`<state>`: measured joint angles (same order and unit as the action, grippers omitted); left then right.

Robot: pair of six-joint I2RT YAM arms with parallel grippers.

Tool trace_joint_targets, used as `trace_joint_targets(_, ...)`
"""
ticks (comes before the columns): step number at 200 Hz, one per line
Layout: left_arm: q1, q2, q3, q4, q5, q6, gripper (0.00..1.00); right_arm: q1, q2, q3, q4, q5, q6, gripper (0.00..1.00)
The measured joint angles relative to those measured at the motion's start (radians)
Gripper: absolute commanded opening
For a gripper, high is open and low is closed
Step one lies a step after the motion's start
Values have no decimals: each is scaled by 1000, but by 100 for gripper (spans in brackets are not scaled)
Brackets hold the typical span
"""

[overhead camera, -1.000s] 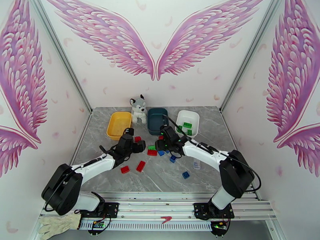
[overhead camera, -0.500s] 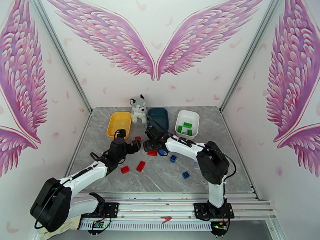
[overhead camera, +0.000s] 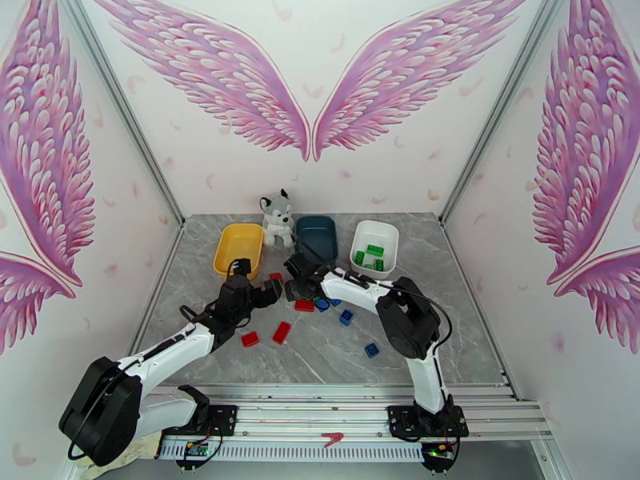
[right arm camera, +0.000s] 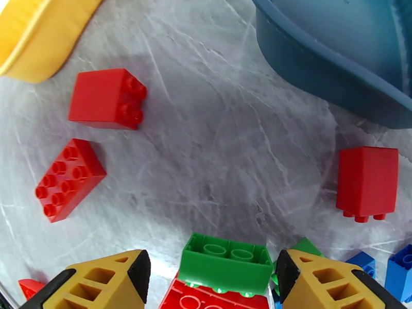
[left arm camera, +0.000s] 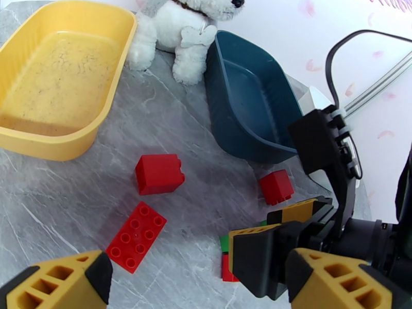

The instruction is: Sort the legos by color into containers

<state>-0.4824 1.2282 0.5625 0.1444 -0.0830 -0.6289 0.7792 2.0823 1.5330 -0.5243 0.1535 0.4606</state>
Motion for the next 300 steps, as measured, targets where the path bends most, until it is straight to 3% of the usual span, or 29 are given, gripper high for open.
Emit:
trace_joint_targets(45, 2, 0, -1, 3, 1, 0, 94, 0, 7, 0, -4, 27, 3, 72)
trace_joint_targets(117, 3, 0, -3, 4, 1, -2, 94, 0, 18, 0, 11, 38, 7, 59)
trace_joint_targets(185, 3, 0, -6, 11, 9, -4, 94, 12, 27, 2, 19, 45, 7, 60)
trace_joint_targets(229, 3, 0, -6, 11, 10, -4, 94, 21, 31, 6, 18, 49, 7, 67)
trace_joint_targets(300, 5, 0, -7, 12, 10, -7, 94, 23, 65, 27, 11, 53, 7, 53)
